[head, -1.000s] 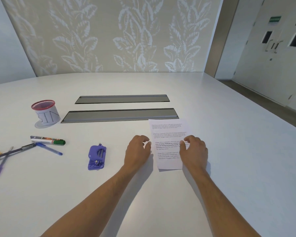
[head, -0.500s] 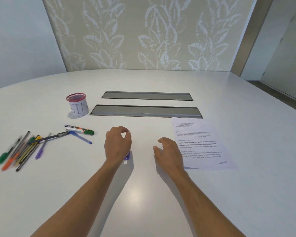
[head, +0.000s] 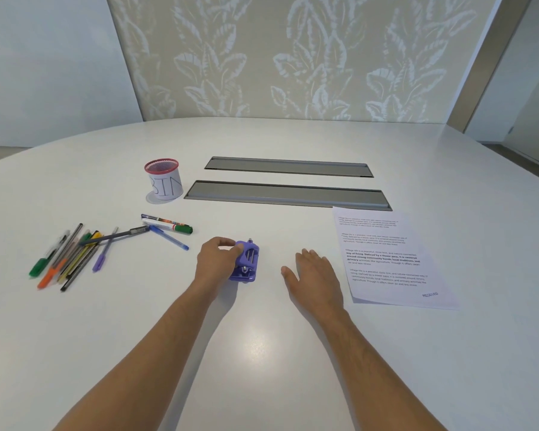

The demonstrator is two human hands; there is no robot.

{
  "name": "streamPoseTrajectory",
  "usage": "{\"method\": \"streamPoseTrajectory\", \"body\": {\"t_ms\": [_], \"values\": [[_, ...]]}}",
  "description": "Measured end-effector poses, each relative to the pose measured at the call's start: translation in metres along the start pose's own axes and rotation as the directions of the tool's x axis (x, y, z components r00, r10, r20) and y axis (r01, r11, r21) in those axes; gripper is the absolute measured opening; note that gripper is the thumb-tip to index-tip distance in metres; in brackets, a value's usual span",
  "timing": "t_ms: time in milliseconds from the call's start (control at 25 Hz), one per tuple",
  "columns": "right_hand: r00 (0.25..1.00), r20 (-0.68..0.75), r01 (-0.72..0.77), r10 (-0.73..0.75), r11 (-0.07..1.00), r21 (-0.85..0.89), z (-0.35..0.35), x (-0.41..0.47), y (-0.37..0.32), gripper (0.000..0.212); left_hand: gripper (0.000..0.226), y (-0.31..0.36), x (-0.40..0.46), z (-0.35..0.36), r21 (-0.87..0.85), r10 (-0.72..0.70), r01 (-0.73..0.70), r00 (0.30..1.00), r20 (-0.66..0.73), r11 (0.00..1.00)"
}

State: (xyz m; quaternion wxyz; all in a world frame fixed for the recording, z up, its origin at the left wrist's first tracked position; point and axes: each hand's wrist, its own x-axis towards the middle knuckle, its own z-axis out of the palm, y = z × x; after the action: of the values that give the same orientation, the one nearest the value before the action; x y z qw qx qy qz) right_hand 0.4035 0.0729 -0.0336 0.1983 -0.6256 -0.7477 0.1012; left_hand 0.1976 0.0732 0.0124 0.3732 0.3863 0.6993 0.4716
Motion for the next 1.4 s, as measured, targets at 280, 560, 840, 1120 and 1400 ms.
{"method": "streamPoseTrajectory", "body": {"t_ms": [280, 560, 840, 1120, 1400], "values": [[1.000, -0.004, 0.007, -0.007, 1.000, -0.015, 0.000, 0.001, 0.002, 0.058, 0.016, 0.000, 0.006, -0.010, -0.192, -0.037, 0.030, 0.999, -0.034, 0.981], [1.000, -0.008, 0.012, -0.012, 1.000, -0.004, -0.001, 0.000, 0.001, 0.059, 0.014, -0.001, 0.014, -0.033, -0.241, -0.040, 0.010, 0.992, -0.121, 0.971], [1.000, -0.015, 0.006, -0.006, 1.000, -0.013, -0.001, 0.000, 0.001, 0.058, 0.015, -0.009, 0.016, -0.044, -0.151, -0.038, 0.015, 0.988, -0.148, 0.988], [1.000, -0.015, 0.002, -0.002, 1.000, 0.004, 0.000, 0.000, 0.001, 0.059, 0.020, -0.007, 0.013, -0.043, 0.083, 0.051, -0.038, 0.984, -0.168, 0.996], [1.000, -0.028, 0.002, -0.001, 1.000, 0.022, 0.001, 0.000, 0.002, 0.058, 0.023, 0.008, 0.012, -0.019, 0.752, 0.597, -0.383, 0.802, -0.019, 0.537]]}}
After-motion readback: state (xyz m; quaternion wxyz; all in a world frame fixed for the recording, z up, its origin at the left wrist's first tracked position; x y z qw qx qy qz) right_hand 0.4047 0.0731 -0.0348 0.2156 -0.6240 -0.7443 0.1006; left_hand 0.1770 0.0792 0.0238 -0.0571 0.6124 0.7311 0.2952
